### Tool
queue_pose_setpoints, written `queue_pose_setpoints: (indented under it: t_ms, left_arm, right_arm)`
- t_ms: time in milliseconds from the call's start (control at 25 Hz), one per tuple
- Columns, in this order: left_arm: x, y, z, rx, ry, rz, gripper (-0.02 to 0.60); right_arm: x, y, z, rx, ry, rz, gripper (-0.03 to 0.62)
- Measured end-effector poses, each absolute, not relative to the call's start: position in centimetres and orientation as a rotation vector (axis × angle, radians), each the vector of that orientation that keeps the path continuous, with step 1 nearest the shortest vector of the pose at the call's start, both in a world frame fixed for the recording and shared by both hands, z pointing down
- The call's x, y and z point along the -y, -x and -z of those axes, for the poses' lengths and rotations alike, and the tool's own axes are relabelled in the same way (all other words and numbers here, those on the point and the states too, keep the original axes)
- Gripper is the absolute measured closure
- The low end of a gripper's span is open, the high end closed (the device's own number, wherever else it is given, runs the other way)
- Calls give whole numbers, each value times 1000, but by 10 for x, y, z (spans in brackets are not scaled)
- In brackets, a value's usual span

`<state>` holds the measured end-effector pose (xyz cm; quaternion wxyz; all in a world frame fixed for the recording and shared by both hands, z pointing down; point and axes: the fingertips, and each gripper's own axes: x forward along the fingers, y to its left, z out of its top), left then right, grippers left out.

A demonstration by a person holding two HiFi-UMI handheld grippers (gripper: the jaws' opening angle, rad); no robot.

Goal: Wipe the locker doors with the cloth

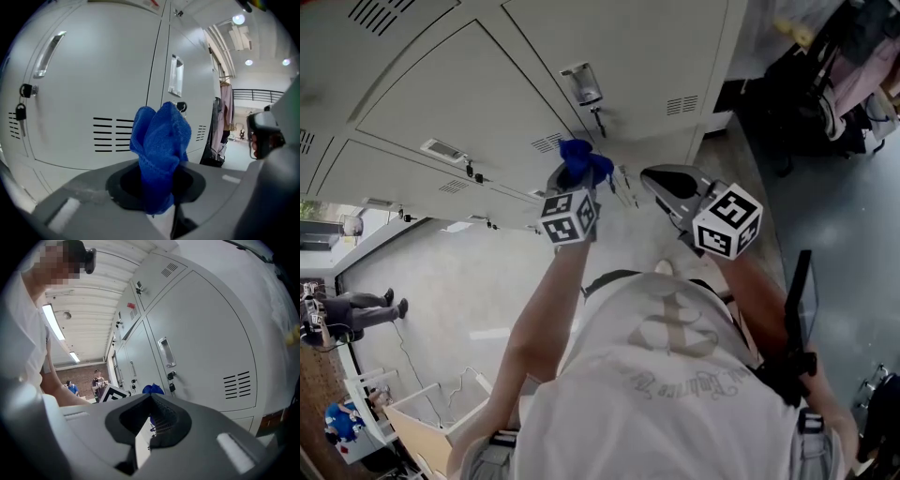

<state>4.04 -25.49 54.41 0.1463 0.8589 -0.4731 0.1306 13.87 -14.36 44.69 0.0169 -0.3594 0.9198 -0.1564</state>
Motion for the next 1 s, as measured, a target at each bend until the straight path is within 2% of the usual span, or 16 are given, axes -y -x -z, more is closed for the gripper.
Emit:
queue_pose_setpoints:
  t_ms: [480, 1000]
  left_arm:
    - [162, 4, -498, 1142, -2672, -215, 468]
    - [132, 60, -496, 1198, -2630, -147, 465]
  right_arm:
    - [129, -97, -445, -2890, 1114, 402, 587]
    - [108, -48, -448, -2927, 1073, 414, 587]
